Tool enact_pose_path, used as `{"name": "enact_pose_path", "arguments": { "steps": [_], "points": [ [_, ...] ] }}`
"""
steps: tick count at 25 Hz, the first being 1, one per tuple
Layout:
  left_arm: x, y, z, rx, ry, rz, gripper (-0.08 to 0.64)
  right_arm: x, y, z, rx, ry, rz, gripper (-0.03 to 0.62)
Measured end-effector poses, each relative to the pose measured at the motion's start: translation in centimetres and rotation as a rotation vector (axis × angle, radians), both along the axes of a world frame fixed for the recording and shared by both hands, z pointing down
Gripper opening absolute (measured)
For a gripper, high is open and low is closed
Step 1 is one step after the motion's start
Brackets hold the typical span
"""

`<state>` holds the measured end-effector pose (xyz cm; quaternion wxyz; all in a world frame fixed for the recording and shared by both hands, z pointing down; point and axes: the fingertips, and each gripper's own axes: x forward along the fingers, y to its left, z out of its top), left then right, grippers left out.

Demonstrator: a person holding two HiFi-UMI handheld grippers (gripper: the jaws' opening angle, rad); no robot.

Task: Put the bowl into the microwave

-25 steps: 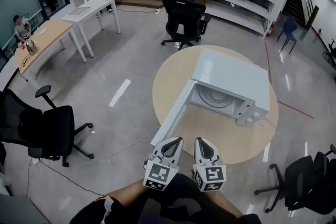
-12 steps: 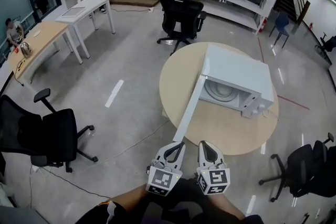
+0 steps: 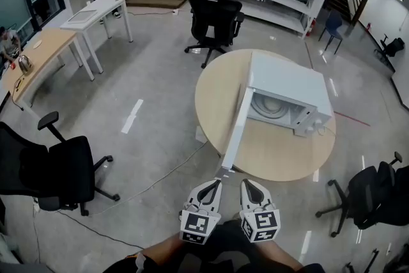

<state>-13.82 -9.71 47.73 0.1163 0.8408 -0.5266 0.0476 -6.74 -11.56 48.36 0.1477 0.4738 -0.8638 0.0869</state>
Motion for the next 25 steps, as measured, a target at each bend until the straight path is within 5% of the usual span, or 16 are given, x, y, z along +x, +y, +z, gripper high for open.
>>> {"name": "enact_pose_path", "arguments": {
  "steps": [11, 25],
  "points": [
    [1.0, 3.7, 0.9, -0.03, -0.033, 0.031, 0.048, 1.3, 4.1, 1.2, -0.015, -0.01, 0.028, 0.017],
    [6.7, 11.4, 0.0, -0.016, -0.058, 0.001, 0.048, 6.4, 11.3, 0.1, 0.009, -0.023, -0.019, 0.017]
  ]
}}
